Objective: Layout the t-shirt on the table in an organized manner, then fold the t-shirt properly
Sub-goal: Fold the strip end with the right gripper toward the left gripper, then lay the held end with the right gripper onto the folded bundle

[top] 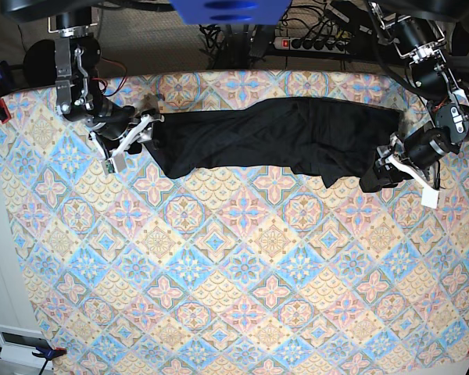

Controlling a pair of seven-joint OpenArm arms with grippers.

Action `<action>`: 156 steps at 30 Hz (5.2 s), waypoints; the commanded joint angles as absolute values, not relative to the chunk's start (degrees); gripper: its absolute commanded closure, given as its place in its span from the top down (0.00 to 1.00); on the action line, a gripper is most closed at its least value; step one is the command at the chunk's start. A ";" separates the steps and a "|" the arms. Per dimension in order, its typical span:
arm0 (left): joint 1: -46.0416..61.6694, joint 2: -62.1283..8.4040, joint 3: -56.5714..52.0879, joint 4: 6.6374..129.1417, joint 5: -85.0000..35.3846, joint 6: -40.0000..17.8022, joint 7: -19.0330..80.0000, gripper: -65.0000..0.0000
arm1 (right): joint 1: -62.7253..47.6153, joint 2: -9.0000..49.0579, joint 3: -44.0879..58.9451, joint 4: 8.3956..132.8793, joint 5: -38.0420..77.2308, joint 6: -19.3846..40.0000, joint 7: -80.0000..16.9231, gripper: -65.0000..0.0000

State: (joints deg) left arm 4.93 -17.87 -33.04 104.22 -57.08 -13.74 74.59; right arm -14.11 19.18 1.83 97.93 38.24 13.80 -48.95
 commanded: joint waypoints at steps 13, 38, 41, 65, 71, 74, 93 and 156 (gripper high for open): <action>3.47 -18.51 -33.36 105.01 -57.98 -14.02 73.80 0.53 | -13.67 19.38 -2.24 95.60 39.16 21.58 -48.22 0.57; 3.65 -18.51 -33.45 105.01 -57.98 -14.02 72.13 0.53 | -8.66 11.21 0.04 91.12 39.16 21.58 -47.52 0.03; 4.35 -18.77 -33.45 105.01 -57.89 -14.02 70.81 0.53 | -7.96 11.21 4.79 91.12 39.25 21.58 -47.69 0.02; 7.69 -12.62 -32.92 93.32 -49.71 -13.93 70.64 0.53 | -3.56 17.71 5.93 105.45 39.25 21.76 -48.48 0.03; 6.46 -10.42 -29.76 93.14 -46.90 -13.58 70.55 0.53 | -3.56 13.32 -0.31 109.23 39.25 21.76 -48.40 0.03; 6.46 -10.42 -26.95 93.14 -44.44 -13.58 70.46 0.53 | -3.65 9.98 -3.21 109.23 39.16 21.76 -48.40 0.03; 6.37 -8.48 -26.51 93.14 -44.00 -13.58 70.46 0.53 | 2.59 0.75 -14.90 101.67 28.18 21.76 -48.22 0.11; 2.86 -9.71 -31.16 95.08 -53.49 -13.93 70.73 0.18 | 1.36 10.42 -32.04 102.73 22.73 21.76 -44.18 0.31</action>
